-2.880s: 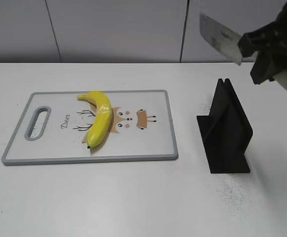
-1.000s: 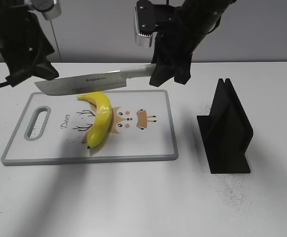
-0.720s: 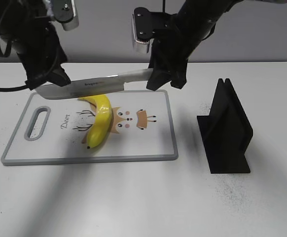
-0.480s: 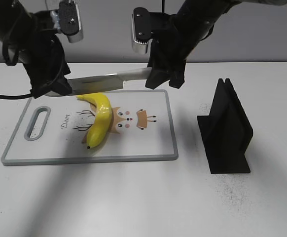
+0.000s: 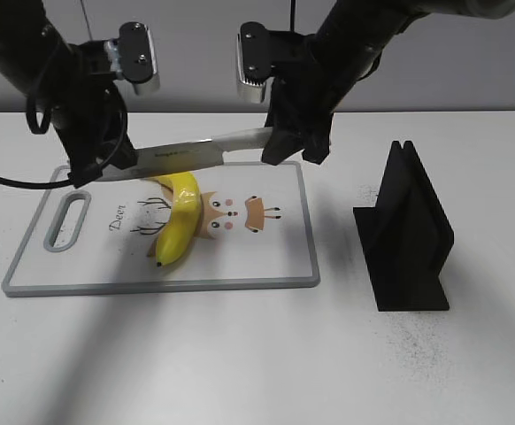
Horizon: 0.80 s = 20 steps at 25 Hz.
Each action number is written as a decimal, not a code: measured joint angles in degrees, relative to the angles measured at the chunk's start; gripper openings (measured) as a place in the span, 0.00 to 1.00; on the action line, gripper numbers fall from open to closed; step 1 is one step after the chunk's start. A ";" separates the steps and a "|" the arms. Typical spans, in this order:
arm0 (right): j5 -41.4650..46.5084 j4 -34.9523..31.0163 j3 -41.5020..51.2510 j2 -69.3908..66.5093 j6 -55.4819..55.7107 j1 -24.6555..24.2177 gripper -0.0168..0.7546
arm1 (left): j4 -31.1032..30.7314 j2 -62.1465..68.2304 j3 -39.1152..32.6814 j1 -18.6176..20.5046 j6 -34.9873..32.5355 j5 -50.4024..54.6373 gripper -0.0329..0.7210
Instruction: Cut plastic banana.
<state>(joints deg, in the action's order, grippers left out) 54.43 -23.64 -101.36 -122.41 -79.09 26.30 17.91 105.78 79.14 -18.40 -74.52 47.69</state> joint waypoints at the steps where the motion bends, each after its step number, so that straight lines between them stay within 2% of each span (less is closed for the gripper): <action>1: 0.00 0.00 0.00 0.00 -0.09 -0.28 0.23 | 0.20 0.41 0.00 -0.04 -0.22 -0.28 0.03; 10: -0.02 -0.36 0.00 -1.19 -0.65 -1.68 0.23 | 1.75 4.07 0.06 -0.30 -0.60 -3.62 0.02; 20: -0.68 1.39 -0.68 -10.68 -0.37 -2.53 0.23 | 3.48 11.50 1.24 -0.48 -1.68 -6.23 0.03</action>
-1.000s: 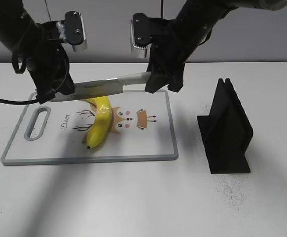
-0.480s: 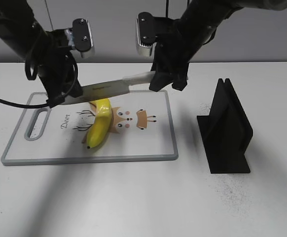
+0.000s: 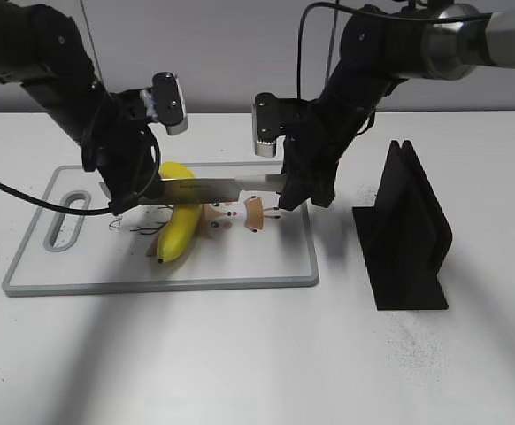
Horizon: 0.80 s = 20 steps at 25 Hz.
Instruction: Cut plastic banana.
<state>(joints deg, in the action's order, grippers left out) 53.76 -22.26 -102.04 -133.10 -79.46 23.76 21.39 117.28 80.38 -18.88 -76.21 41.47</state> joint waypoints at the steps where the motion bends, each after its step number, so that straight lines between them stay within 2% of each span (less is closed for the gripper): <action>1: 0.08 0.00 -0.08 0.00 0.01 0.00 0.23 | 0.00 -0.17 0.00 -0.04 0.00 -0.02 0.03; 13: 0.63 0.28 0.05 6.49 0.52 0.53 0.23 | -1.06 -6.36 -0.81 -0.10 0.11 0.05 0.03; 20: 4.14 0.03 0.05 12.14 0.77 0.64 0.23 | -0.42 -13.23 -0.81 -0.10 0.25 4.41 0.03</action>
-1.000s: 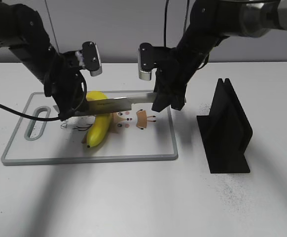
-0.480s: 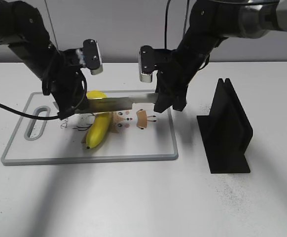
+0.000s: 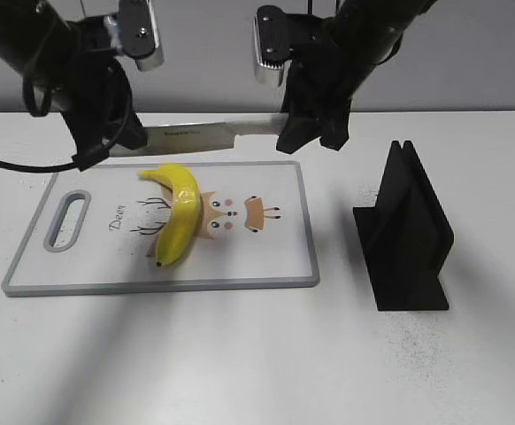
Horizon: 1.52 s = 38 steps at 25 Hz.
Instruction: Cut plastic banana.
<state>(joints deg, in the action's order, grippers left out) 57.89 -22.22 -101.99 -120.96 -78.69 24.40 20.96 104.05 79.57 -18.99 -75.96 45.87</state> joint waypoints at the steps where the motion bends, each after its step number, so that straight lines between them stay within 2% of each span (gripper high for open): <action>1: 0.34 -0.13 0.00 0.51 0.07 0.00 0.23 | -0.01 -0.86 0.00 0.00 0.00 0.36 0.03; 8: 1.32 -0.46 0.00 1.68 0.24 0.00 0.23 | -0.01 -2.85 0.00 0.00 0.05 1.95 0.03; 10: 1.58 -0.51 0.00 1.68 0.37 0.00 0.23 | -0.01 -2.85 0.00 0.00 0.51 1.95 0.06; 12: 1.99 -0.51 0.00 1.68 0.68 0.00 0.23 | -0.01 -2.90 0.00 0.00 0.86 1.67 0.14; 14: 2.30 -0.34 0.00 1.68 0.68 0.00 0.23 | -0.01 -2.89 0.00 0.07 0.98 1.25 0.29; 18: 3.27 1.50 0.00 1.68 0.68 0.00 0.23 | -0.01 -2.91 0.00 0.10 1.08 0.57 0.68; 20: 3.60 2.61 0.00 1.68 0.75 0.00 0.23 | -0.01 -3.03 0.00 0.10 2.15 0.21 0.82; 21: 3.67 3.00 0.00 1.68 0.89 0.00 0.23 | -0.01 -3.27 0.00 0.16 3.25 0.10 0.86; 27: 3.84 3.39 0.04 1.80 7.31 0.00 0.23 | -0.84 -7.49 0.00 0.16 13.86 0.07 0.90; 33: 4.76 5.67 -1.72 4.12 28.12 0.00 0.23 | -8.03 -13.52 0.00 0.37 32.86 0.94 0.90; 38: 10.52 8.50 -7.02 4.78 41.99 0.00 0.23 | -14.06 -17.59 0.20 0.92 47.74 5.76 0.89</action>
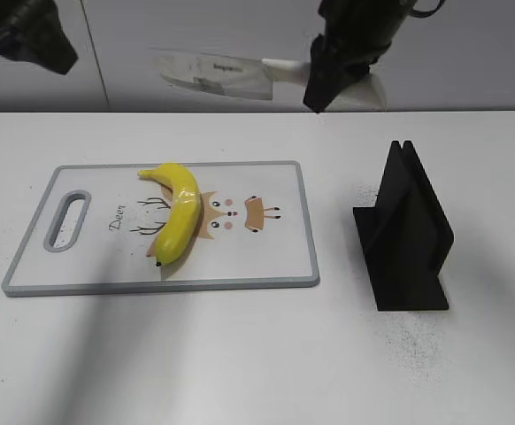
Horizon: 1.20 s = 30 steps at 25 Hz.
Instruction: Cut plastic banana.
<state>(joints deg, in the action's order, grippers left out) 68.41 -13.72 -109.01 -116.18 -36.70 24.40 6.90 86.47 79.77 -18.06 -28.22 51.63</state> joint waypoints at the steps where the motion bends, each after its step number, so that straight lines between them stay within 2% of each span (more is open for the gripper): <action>1: 0.87 0.43 -1.11 0.07 2.02 0.00 0.23 | -0.24 -0.33 0.24 0.65 3.03 2.03 0.89; 4: 1.18 1.91 -3.15 0.72 11.21 0.00 0.23 | -0.37 -0.73 1.50 3.83 7.75 8.04 0.88; 8: 1.50 4.76 -3.29 2.37 25.92 0.00 0.23 | -0.37 -0.80 1.72 9.15 10.80 13.76 0.86; 12: 1.56 8.48 -3.03 5.40 36.70 0.00 0.23 | -1.71 -0.84 1.72 12.65 12.95 17.63 0.84; 16: 1.56 11.01 1.09 10.46 43.22 0.00 0.23 | -3.14 -2.37 1.52 13.06 14.78 18.00 0.83; 19: 1.56 14.34 6.84 14.53 47.23 0.00 0.23 | -3.14 -6.02 -1.17 13.06 15.29 17.95 0.82; 23: 1.05 16.25 16.65 20.56 50.63 -0.45 0.23 | -3.36 -12.43 -8.45 13.06 16.29 18.06 0.82; 30: -5.90 16.39 33.41 30.36 54.53 -3.14 0.23 | -3.56 -25.93 -21.55 13.06 16.70 18.05 0.82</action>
<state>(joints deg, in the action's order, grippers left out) 62.51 2.67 -75.60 -85.82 17.82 21.26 3.34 60.54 58.23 -5.00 -11.52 69.69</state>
